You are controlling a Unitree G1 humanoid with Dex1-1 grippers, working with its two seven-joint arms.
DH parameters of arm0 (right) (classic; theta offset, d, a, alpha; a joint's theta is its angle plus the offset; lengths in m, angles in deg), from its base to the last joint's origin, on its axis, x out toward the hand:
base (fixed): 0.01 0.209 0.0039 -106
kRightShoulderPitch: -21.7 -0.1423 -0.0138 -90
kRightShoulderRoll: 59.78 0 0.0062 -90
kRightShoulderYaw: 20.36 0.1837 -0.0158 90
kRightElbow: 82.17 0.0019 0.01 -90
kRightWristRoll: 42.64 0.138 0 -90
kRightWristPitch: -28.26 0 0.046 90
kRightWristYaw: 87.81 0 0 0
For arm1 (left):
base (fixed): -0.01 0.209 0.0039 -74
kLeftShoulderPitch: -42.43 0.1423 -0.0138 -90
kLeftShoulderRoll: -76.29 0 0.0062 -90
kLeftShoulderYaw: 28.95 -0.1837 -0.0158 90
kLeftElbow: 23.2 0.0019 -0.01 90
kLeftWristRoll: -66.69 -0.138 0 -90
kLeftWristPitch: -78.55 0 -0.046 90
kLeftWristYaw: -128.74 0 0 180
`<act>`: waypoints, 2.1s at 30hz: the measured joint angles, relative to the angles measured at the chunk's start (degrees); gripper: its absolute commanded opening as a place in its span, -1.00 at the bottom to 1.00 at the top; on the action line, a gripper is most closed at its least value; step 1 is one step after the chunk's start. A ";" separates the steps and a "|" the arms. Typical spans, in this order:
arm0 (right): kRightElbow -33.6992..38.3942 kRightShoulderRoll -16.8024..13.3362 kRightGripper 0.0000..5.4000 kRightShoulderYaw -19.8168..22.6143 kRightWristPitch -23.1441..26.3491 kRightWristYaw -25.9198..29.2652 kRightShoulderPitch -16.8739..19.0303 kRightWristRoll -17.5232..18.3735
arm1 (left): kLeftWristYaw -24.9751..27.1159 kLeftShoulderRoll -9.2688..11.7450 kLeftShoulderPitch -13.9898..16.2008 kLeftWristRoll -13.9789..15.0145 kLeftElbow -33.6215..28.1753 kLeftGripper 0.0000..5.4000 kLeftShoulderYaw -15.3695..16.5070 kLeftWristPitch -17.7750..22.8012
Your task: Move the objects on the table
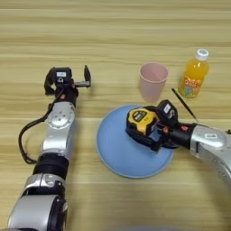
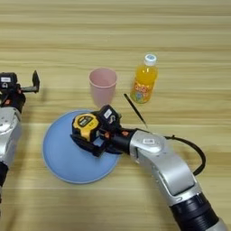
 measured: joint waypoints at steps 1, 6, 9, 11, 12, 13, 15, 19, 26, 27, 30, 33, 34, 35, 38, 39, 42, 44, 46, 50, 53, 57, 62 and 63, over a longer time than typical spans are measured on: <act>-0.75 0.32 0.70 -0.34 -0.38 0.34 -0.07 -0.26 | -0.01 -0.01 0.00 0.00 -0.06 1.00 0.00 0.00; -5.14 1.52 0.70 -0.83 -1.74 0.75 -0.48 -1.57 | -0.07 -0.02 0.00 -0.01 -0.13 1.00 -0.03 0.05; -6.51 2.02 0.84 -0.91 -2.22 1.17 -0.53 -2.28 | -0.07 -0.01 0.00 -0.02 -0.13 1.00 -0.05 0.09; -6.73 2.21 0.93 -1.24 -3.49 1.98 -0.56 -2.67 | -0.07 -0.01 0.00 -0.02 -0.13 1.00 -0.08 0.11; -6.73 2.40 0.96 -1.29 -4.17 2.24 -0.57 -2.74 | -0.07 -0.02 0.00 -0.02 -0.13 1.00 -0.12 0.12; -6.73 2.77 0.99 -1.29 -4.43 2.42 -0.61 -2.76 | -0.07 -0.02 0.00 -0.02 -0.13 1.00 -0.16 0.13; -6.73 2.96 0.99 -1.25 -5.20 2.90 -0.60 -2.82 | -0.07 -0.02 0.00 -0.02 -0.13 1.00 -0.18 0.14; -6.08 2.97 0.99 -0.33 -5.78 3.00 -0.56 -2.74 | -0.06 -0.01 0.00 -0.02 -0.13 1.00 -0.25 0.24; 0.02 2.83 0.99 5.40 -7.91 0.92 -0.42 -2.11 | -0.09 -0.01 0.00 -0.05 -0.15 1.00 -0.34 0.55; 0.88 2.48 0.99 6.77 -8.23 0.24 -0.38 -2.17 | -0.11 -0.01 0.00 -0.06 -0.15 1.00 -0.40 0.59; 2.60 1.01 0.99 9.80 -9.06 -1.65 0.36 -2.71 | -0.14 -0.03 0.01 -0.08 -0.19 1.00 -0.53 0.75; 3.11 -0.63 0.99 13.91 -9.01 -3.98 0.91 -3.15 | -0.26 -0.14 0.03 -0.11 -0.26 1.00 -0.62 0.98; 3.12 -1.02 0.99 14.92 -8.88 -4.66 1.00 -3.17 | -0.33 -0.20 0.03 -0.15 -0.32 1.00 -0.65 1.00; 3.12 -1.40 0.99 16.12 -8.71 -5.44 1.13 -3.19 | -0.44 -0.29 0.04 -0.21 -0.40 1.00 -0.68 1.01; 2.75 -2.25 0.99 19.48 -7.58 -7.41 1.46 -3.20 | -0.65 -0.53 0.05 -0.31 -0.72 1.00 -0.85 1.04; 2.52 -2.42 0.99 20.00 -7.45 -7.74 1.47 -3.18 | -0.66 -0.57 0.05 -0.32 -0.76 1.00 -0.91 1.05; 0.45 -2.88 0.99 20.79 -6.32 -8.44 1.46 -3.31 | -0.70 -0.75 0.08 -0.35 -0.86 1.00 -1.01 1.11; -0.74 -3.00 0.99 20.79 -5.55 -8.56 1.46 -3.64 | -0.72 -0.87 0.08 -0.35 -0.88 1.00 -1.01 1.14; -1.89 -3.00 0.99 20.77 -5.04 -9.09 1.43 -3.87 | -0.74 -0.92 0.09 -0.37 -0.90 1.00 -1.02 1.18; -4.50 -3.15 0.99 20.20 -4.02 -9.51 1.24 -5.07 | -0.75 -0.95 0.12 -0.40 -1.05 1.00 -1.02 1.28; -6.47 -3.15 0.99 20.04 -3.63 -9.61 1.18 -5.68 | -0.76 -0.96 0.14 -0.40 -1.32 1.00 -1.02 1.34; -8.42 -3.14 0.99 19.84 -3.05 -10.20 0.20 -6.68 | -0.77 -0.97 0.16 -0.41 -1.36 1.00 -1.04 1.37; -11.94 -2.95 0.99 19.38 -3.11 -10.76 -1.05 -7.62 | -0.77 -0.98 0.18 -0.41 -1.40 1.00 -1.04 1.40; -12.71 -2.74 0.99 19.36 -3.06 -10.74 -1.17 -7.57 | -0.77 -0.98 0.18 -0.41 -1.41 1.00 -1.04 1.40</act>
